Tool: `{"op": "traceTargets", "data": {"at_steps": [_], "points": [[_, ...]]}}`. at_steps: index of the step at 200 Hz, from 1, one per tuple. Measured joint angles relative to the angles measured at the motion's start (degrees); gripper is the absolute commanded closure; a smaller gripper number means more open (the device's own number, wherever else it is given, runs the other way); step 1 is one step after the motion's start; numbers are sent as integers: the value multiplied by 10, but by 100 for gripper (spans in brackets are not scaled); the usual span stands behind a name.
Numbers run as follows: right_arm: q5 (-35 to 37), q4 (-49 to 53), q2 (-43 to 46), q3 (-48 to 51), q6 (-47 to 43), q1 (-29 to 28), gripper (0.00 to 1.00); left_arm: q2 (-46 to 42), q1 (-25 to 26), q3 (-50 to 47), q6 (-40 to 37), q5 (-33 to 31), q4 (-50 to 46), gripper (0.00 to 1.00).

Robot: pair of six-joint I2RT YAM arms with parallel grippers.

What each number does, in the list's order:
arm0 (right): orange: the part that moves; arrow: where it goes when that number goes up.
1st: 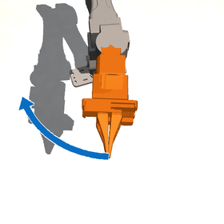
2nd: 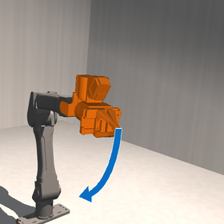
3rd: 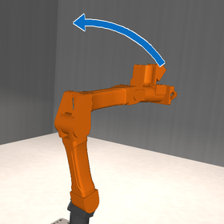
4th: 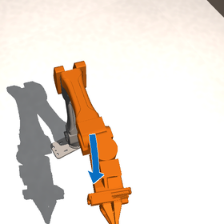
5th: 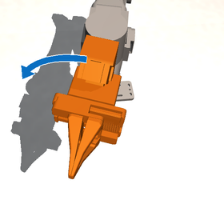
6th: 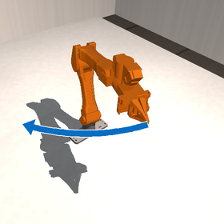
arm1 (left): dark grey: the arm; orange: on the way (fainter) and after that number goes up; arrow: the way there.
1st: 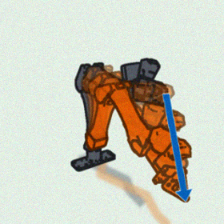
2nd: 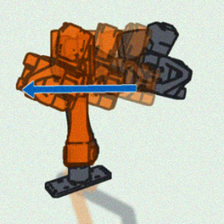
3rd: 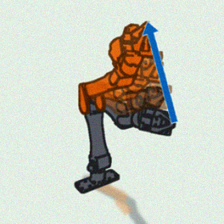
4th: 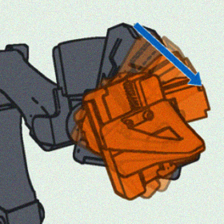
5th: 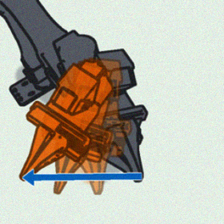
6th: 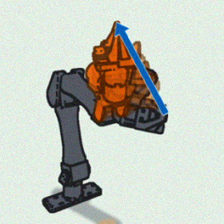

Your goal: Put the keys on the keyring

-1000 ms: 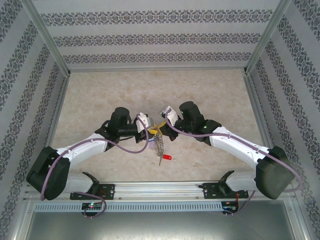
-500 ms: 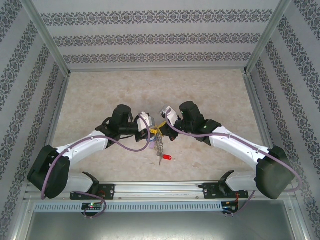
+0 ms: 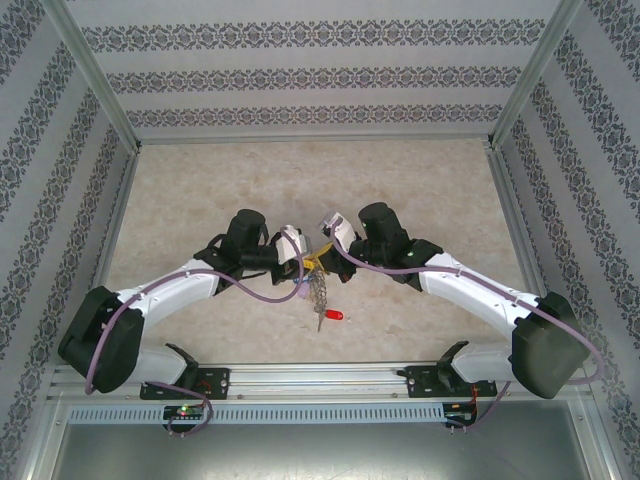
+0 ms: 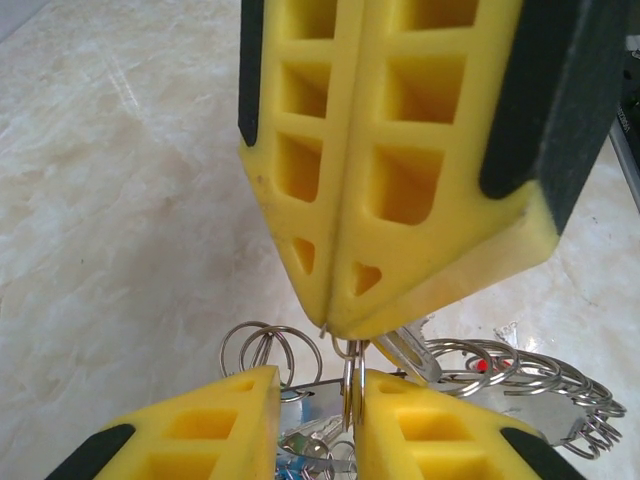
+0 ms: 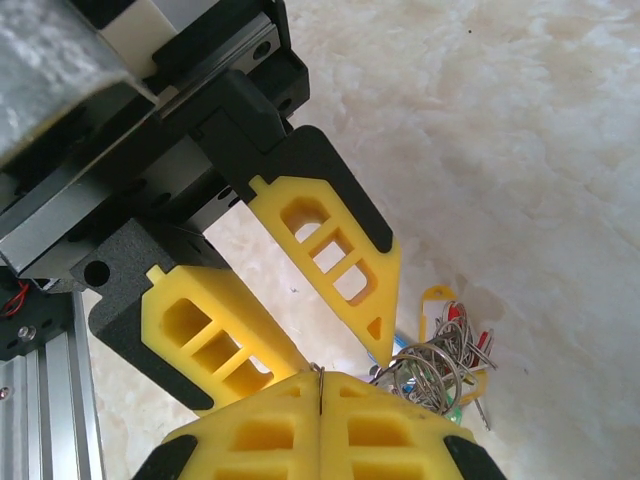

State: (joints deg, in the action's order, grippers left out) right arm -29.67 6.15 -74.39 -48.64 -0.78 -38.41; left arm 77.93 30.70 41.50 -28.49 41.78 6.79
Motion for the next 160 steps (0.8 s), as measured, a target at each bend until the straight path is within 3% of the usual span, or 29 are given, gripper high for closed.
{"op": "traceTargets", "data": {"at_steps": [52, 114, 160], "points": [[-1, 0, 0, -3, 0, -1, 100, 1, 0, 1, 3, 11, 2, 81], [-2, 0, 0, -4, -1, -1, 100, 2, 1, 1, 8, 21, 5, 100], [-2, 1, -2, -4, -6, -1, 100, 2, 1, 1, 8, 21, 5, 100]]}}
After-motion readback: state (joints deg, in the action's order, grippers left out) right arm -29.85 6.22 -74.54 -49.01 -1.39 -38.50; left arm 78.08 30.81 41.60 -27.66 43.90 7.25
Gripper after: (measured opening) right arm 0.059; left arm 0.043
